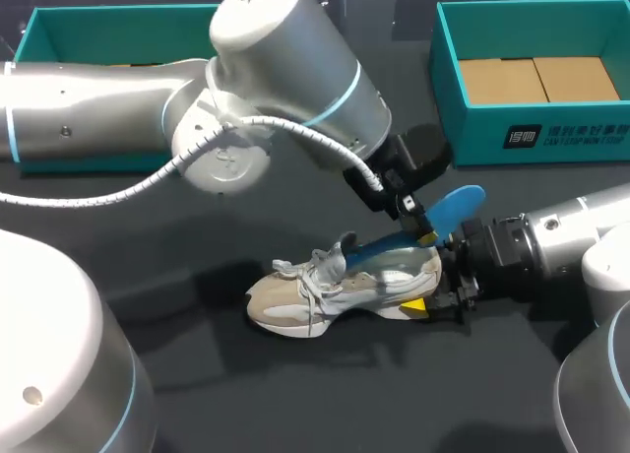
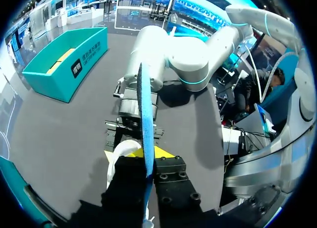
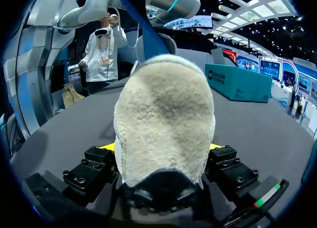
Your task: Take the shoe out of the shoebox, open the shoe tongue, remove and reinsert the insole, then place the shoe into the shoebox
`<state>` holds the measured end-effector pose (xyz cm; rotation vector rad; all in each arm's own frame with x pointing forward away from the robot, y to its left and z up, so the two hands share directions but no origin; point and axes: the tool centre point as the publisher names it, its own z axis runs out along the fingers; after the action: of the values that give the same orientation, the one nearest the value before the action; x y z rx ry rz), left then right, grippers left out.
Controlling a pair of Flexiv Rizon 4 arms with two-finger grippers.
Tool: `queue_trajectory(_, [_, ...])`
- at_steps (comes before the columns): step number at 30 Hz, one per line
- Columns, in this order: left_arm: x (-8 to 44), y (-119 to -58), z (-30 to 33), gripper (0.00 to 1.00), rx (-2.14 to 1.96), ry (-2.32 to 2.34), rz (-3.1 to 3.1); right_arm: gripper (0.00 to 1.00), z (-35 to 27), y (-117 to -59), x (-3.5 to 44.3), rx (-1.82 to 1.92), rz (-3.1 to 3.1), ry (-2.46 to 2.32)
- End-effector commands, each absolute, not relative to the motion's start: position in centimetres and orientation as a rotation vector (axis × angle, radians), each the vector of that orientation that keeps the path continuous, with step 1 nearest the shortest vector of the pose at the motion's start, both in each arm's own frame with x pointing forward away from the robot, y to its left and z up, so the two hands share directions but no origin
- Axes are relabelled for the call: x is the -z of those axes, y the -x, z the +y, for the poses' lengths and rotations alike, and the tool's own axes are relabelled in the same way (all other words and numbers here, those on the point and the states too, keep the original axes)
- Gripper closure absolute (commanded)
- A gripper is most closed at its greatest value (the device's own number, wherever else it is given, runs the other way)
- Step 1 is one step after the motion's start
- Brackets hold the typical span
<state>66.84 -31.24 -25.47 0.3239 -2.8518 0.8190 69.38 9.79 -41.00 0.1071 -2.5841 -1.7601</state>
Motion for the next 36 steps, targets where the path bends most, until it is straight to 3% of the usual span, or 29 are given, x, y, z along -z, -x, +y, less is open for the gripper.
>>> queue_trajectory(1, [25.0,-67.0,-30.5,1.00,-0.820,-0.315,-2.840,1.00,9.9,-69.3,41.1,1.757,-2.588,-0.105])
queue_trajectory(9, [25.0,-67.0,-30.5,1.00,-0.820,-0.315,-2.840,1.00,9.9,-69.3,41.1,1.757,-2.588,-0.105])
queue_trajectory(23, [9.9,-64.2,-25.9,1.00,-1.474,-0.433,-2.356,1.00,9.9,-69.3,41.1,1.757,-2.588,-0.105])
queue_trajectory(36, [9.9,-64.2,-25.9,1.00,-1.474,-0.433,-2.356,1.00,9.9,-69.3,41.1,1.757,-2.588,-0.105])
